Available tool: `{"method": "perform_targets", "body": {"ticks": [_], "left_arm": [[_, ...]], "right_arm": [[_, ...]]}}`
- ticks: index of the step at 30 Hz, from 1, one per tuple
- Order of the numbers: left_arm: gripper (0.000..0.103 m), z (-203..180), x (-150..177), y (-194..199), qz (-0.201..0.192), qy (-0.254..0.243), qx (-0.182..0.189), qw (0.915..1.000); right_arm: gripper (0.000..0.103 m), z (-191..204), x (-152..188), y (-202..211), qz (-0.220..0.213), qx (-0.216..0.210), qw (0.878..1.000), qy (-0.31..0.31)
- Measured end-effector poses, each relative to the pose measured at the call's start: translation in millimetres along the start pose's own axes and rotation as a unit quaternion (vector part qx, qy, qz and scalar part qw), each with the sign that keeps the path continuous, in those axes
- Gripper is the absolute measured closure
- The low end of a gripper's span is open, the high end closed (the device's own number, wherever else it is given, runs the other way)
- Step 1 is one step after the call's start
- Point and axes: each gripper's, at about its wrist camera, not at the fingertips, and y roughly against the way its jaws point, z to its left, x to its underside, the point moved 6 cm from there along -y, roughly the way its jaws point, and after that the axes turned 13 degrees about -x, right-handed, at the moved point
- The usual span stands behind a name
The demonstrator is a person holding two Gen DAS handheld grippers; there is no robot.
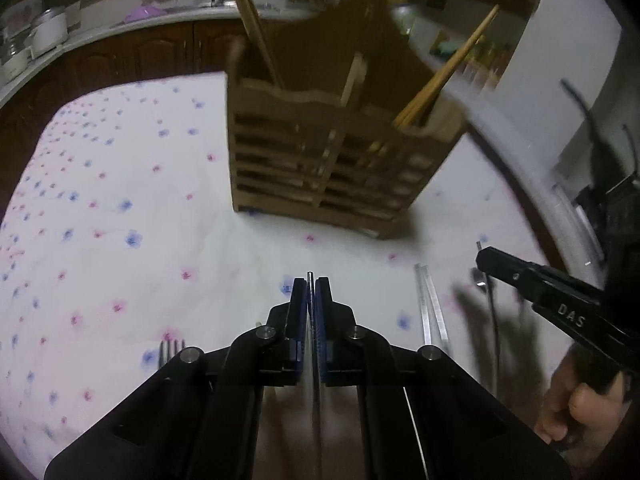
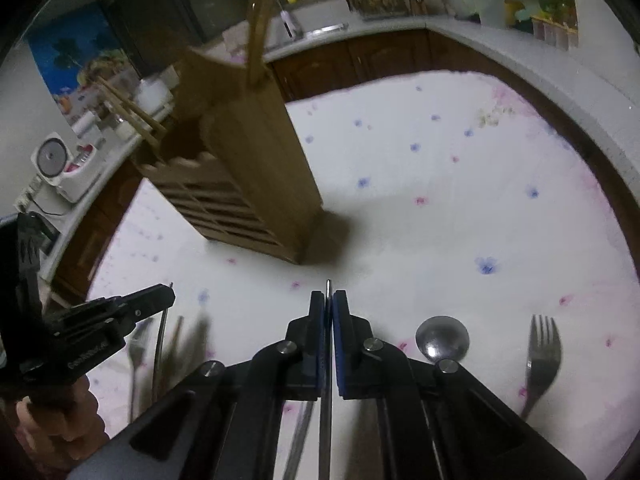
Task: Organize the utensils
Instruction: 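Lower and close the left tool on a metal chopstick while the right tool grasps another, then lift both held metal chopsticks upright and carry them over the wooden holder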
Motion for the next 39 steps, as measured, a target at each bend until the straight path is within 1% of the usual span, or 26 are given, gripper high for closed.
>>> {"method": "perform_targets", "body": {"ticks": [2, 6, 8, 15, 20, 27, 29, 31, 35, 39], "left_arm": [[0.100, 7, -1, 22, -0.016, 0.009, 0.011, 0.9998], [0.100, 15, -3, 62, -0.047, 0.020, 0.025, 0.9984], [0.100, 16, 1, 88, -0.065, 0.024, 0.030, 0.9972], [0.100, 27, 13, 138, -0.102, 0.032, 0.042, 0.9934], [0.100, 37, 25, 158, -0.114, 0.037, 0.045, 0.9917], [0.100, 47, 32, 177, -0.131, 0.050, 0.046, 0.9891], [0.100, 49, 32, 182, -0.137, 0.054, 0.048, 0.9879], [0.100, 50, 31, 185, -0.144, 0.055, 0.047, 0.9870], [0.100, 52, 28, 189, -0.154, 0.057, 0.046, 0.9854], [0.100, 54, 23, 193, -0.161, 0.060, 0.046, 0.9841]], "right_arm": [[0.099, 9, -3, 14, -0.012, -0.007, 1.000, 0.006], [0.099, 29, -8, 43, -0.038, -0.034, 0.999, 0.013], [0.099, 39, -9, 55, -0.050, -0.036, 0.998, 0.021], [0.099, 66, -5, 86, -0.072, -0.040, 0.995, 0.049], [0.099, 76, -1, 103, -0.085, -0.038, 0.994, 0.061], [0.099, 86, 0, 124, -0.110, -0.039, 0.991, 0.070], [0.099, 88, 0, 129, -0.120, -0.038, 0.989, 0.075], [0.099, 92, -1, 132, -0.129, -0.012, 0.987, 0.092], [0.099, 95, -5, 135, -0.138, -0.020, 0.986, 0.094], [0.099, 94, -12, 136, -0.146, -0.018, 0.985, 0.093]]}}
